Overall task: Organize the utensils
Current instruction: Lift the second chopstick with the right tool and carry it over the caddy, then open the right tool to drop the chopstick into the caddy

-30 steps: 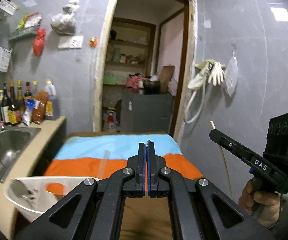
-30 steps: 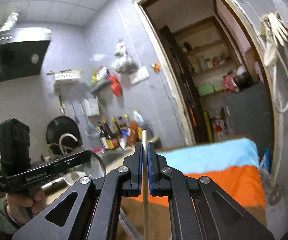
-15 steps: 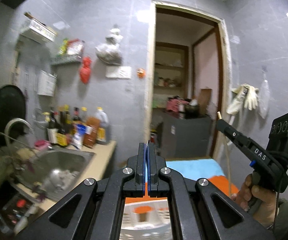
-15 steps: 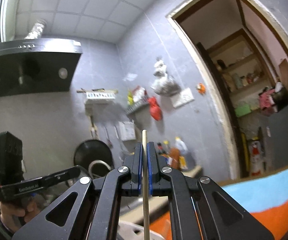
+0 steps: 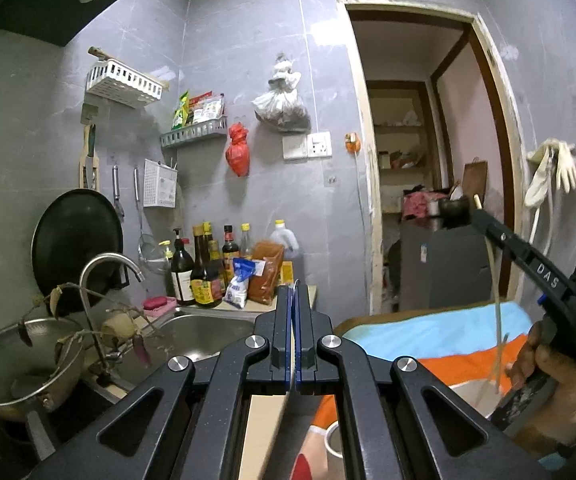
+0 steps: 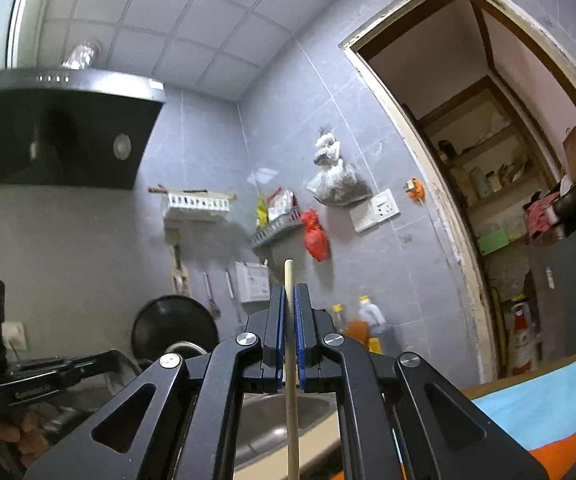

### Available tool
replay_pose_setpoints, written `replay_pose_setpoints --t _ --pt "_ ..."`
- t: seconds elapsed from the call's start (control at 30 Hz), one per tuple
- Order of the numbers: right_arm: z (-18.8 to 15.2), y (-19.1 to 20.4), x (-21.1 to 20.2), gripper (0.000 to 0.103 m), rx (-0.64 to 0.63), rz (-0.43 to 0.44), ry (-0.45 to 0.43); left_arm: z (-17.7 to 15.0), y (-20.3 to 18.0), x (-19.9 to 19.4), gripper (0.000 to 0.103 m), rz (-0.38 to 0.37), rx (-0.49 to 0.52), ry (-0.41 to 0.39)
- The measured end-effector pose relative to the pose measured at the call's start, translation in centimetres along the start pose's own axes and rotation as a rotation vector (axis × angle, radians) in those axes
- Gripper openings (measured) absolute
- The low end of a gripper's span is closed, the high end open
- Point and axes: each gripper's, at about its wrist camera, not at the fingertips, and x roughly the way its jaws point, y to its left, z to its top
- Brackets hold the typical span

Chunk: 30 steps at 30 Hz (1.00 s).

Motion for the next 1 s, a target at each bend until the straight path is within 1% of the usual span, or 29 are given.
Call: replay_pose_setpoints --t 0.07,0.2,0.47,0.8,1.0 --pt "-0.3 -0.3 0.2 0.003 0.01 -0.007 0.003 -0.9 -0.4 0.5 0.0 0.002 0.015 0.008" --pt "-0.5 -0.9 0.0 0.003 0.035 -0.017 -0.003 -1.6 -0.5 1.4 0.0 0.001 0.029 0.016" --pt "0.2 -0.8 -0.4 0.003 0.039 -0.016 -0.061 -2.3 -0.6 1.8 0.0 -0.008 0.034 0.034" --pt "-1.8 -0.5 0.5 0.003 -0.004 -0.096 0.017 -3.5 -0.7 2.2 0.0 -0.027 0.023 0.067" --pt "-2.6 -0.5 0.6 0.003 -0.01 -0.096 0.063 -3.7 -0.6 2.3 0.0 -0.04 0.012 0.078"
